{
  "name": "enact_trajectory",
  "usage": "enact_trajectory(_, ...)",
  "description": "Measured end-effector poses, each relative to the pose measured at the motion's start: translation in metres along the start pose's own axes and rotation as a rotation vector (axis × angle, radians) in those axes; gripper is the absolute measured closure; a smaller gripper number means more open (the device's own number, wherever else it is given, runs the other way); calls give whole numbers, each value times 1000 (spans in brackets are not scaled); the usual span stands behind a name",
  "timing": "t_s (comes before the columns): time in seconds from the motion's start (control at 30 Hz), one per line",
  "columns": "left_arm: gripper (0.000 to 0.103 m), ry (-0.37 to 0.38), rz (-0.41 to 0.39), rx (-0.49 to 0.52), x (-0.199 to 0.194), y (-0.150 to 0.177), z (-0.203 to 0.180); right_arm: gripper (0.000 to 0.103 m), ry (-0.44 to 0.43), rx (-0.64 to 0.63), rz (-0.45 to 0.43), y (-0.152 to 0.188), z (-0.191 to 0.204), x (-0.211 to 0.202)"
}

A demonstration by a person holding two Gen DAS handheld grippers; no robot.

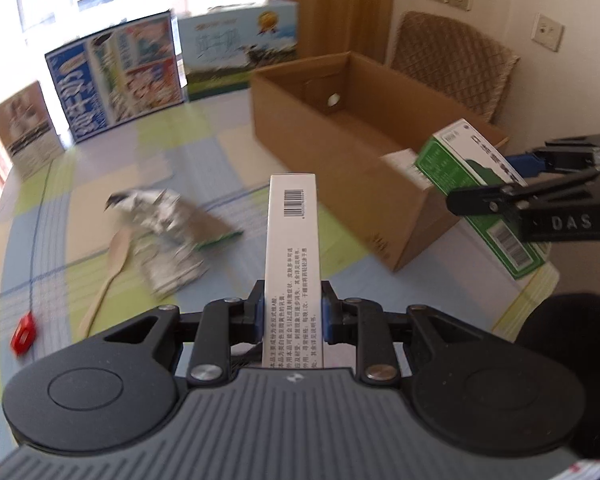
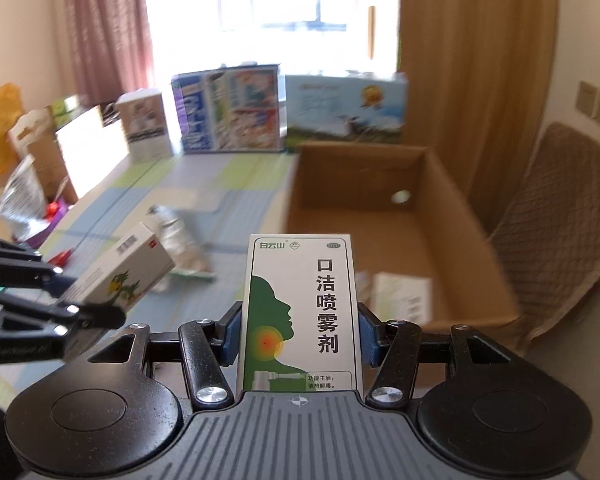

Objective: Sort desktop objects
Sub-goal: 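Carry both boxes to the cardboard box and release them inside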

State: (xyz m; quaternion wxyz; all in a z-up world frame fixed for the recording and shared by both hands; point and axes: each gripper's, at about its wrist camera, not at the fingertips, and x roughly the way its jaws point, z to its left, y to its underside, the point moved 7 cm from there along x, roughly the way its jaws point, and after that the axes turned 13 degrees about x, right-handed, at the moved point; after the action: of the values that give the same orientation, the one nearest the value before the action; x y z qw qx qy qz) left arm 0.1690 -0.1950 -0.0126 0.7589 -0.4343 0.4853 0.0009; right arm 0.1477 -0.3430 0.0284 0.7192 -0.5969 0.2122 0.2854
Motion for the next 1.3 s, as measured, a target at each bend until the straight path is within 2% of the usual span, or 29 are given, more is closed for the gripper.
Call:
enact_trajectory(0.27, 82, 44, -59, 66, 26, -75, -43, 50, 50, 20, -13, -34, -59, 15)
enact_trajectory(0.5, 82, 78, -58, 66, 67, -110, -60, 50, 52, 25, 6, -48, -83, 40)
enact_trajectory(0.7, 82, 87, -50, 51, 97, -128, -64, 50, 54, 32, 23, -55, -96, 63)
enact_trajectory(0.9, 82, 90, -37, 23, 123, -132, -60, 50, 57, 44, 34, -60, -105, 78)
enact_trajectory(1.17, 82, 102, -40, -14, 140, -133, -57, 50, 58, 46, 54, -60, -107, 94)
enact_trajectory(1.3, 82, 83, -57, -28, 137, -135, -53, 50, 57, 47, 58, -59, -106, 96)
